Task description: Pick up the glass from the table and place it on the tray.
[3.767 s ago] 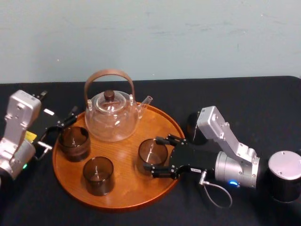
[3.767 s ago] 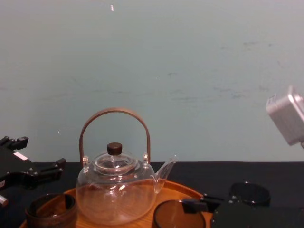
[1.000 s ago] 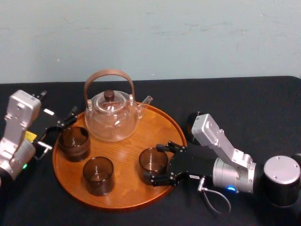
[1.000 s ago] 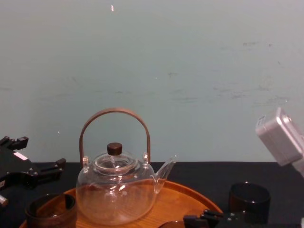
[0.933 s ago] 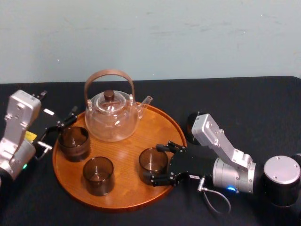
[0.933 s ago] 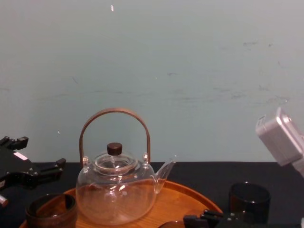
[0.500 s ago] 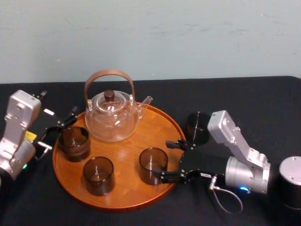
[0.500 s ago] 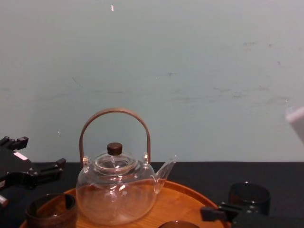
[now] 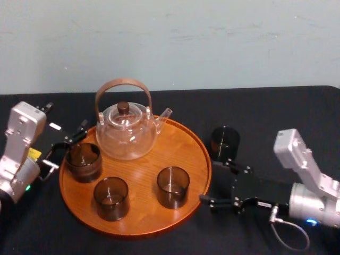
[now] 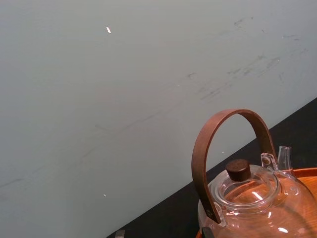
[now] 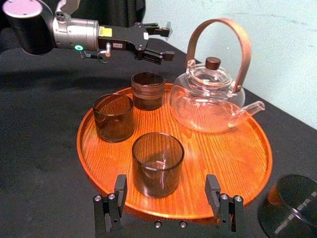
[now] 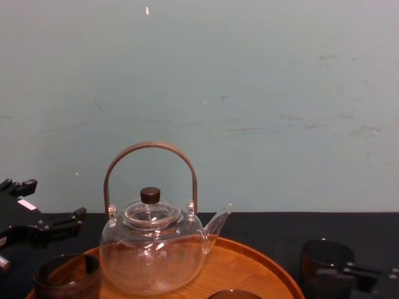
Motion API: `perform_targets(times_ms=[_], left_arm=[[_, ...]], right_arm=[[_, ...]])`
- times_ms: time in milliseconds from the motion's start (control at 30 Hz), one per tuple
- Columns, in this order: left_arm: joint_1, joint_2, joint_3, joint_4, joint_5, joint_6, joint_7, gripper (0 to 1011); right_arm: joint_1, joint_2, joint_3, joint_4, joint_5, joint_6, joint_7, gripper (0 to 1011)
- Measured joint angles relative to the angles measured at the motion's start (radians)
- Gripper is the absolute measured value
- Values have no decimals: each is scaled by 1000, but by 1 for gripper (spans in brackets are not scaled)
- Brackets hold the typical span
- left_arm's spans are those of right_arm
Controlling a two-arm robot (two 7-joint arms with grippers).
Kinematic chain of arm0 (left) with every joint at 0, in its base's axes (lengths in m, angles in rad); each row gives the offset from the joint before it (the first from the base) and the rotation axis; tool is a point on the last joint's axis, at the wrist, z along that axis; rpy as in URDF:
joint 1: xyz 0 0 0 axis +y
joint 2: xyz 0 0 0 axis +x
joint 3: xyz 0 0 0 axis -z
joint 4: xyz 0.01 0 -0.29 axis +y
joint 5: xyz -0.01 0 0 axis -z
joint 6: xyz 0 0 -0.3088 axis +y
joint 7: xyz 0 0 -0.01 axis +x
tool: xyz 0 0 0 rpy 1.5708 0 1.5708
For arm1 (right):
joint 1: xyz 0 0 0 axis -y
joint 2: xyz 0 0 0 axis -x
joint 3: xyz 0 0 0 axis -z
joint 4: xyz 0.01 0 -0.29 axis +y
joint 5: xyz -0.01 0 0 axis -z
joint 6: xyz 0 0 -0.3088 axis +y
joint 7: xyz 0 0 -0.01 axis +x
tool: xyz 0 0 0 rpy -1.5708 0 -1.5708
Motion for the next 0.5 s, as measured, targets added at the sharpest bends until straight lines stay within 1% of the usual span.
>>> perform_targets(times_ms=[67, 100, 133, 167, 267, 300, 400, 433, 500], left_arm=[[0, 0, 0, 0, 0, 0, 0, 1002], [0, 0, 0, 0, 0, 0, 0, 1001], [0, 0, 0, 0, 0, 0, 0, 1001], [0, 0, 0, 0, 0, 0, 0, 1001], [0, 0, 0, 0, 0, 0, 0, 1001], [0, 0, 0, 0, 0, 0, 0, 1001], [0, 0, 0, 0, 0, 0, 0, 1001], [0, 0, 0, 0, 0, 0, 0, 1001], [0, 0, 0, 0, 0, 0, 0, 1001]], right_arm=[[-14, 15, 12, -12, 9, -8, 1, 1002], [-31, 31, 26, -22, 19, -14, 0, 1002], [-39, 38, 33, -27, 23, -16, -3, 1002], [-54, 49, 46, -35, 31, -20, -9, 1002], [-85, 67, 76, -51, 44, -24, -34, 1002], [-85, 67, 76, -51, 44, -24, -34, 1002], [-120, 78, 113, -64, 50, -18, -81, 1002], [-120, 78, 113, -64, 50, -18, -81, 1002], [-141, 74, 143, -67, 49, 6, -134, 1002]])
